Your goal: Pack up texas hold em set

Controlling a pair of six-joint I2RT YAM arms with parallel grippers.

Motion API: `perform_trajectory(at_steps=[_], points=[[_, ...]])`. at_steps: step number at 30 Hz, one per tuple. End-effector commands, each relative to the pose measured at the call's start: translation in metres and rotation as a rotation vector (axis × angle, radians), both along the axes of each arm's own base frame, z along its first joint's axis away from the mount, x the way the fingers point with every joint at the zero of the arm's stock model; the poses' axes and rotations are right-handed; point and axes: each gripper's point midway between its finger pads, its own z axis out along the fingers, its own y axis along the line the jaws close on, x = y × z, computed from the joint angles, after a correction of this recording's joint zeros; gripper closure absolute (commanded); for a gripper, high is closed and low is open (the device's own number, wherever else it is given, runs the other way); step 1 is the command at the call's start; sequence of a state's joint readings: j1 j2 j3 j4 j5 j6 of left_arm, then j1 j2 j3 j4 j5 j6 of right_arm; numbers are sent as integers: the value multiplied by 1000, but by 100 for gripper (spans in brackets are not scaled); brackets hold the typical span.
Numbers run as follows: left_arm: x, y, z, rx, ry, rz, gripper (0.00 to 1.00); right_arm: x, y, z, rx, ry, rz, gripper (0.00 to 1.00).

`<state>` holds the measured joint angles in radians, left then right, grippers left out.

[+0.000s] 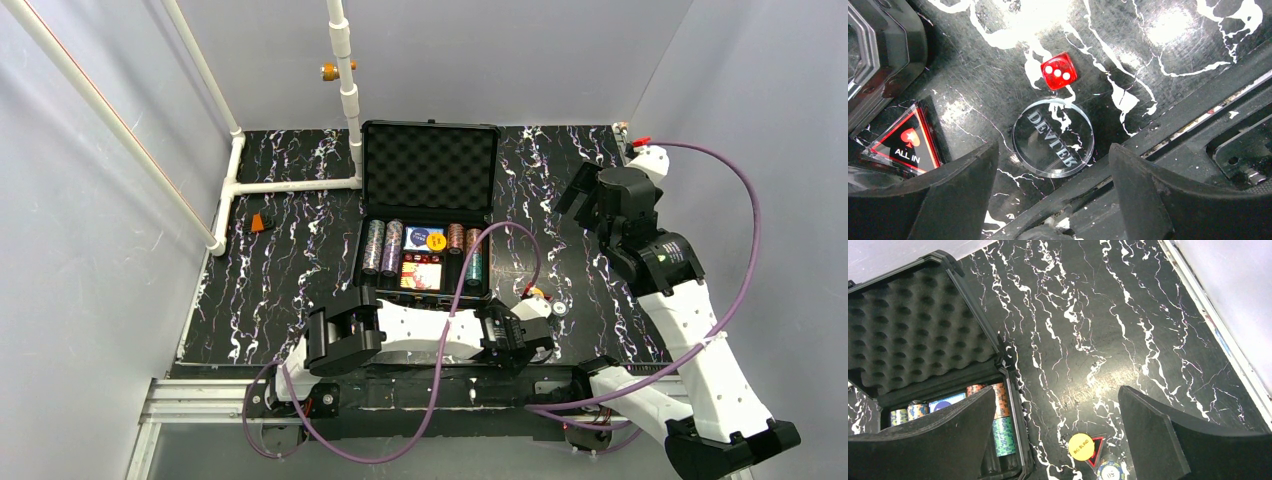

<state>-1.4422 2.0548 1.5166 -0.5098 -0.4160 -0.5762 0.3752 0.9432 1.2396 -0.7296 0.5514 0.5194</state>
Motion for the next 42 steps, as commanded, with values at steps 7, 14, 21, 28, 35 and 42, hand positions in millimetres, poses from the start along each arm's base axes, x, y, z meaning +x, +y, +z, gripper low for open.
perform_trajectory(at_steps=[7, 14, 21, 28, 35, 42], points=[[16, 6, -1, 19, -25, 63, 28, 5, 3, 7, 10, -42, 13, 0], [13, 6, -11, 26, 12, 63, 28, 6, 1, 6, -2, -41, 2, 0], [8, 11, -28, 44, 76, 78, 28, 5, -1, 4, -15, -36, -2, 0], [7, 16, -36, 45, 118, 99, 36, 4, -3, 3, -23, -35, -7, 0], [6, 15, -38, 49, 129, 88, 47, 5, -4, 3, -31, -35, -12, 0], [7, 15, -38, 57, 121, 79, 54, 6, -4, 4, -30, -36, -11, 0]])
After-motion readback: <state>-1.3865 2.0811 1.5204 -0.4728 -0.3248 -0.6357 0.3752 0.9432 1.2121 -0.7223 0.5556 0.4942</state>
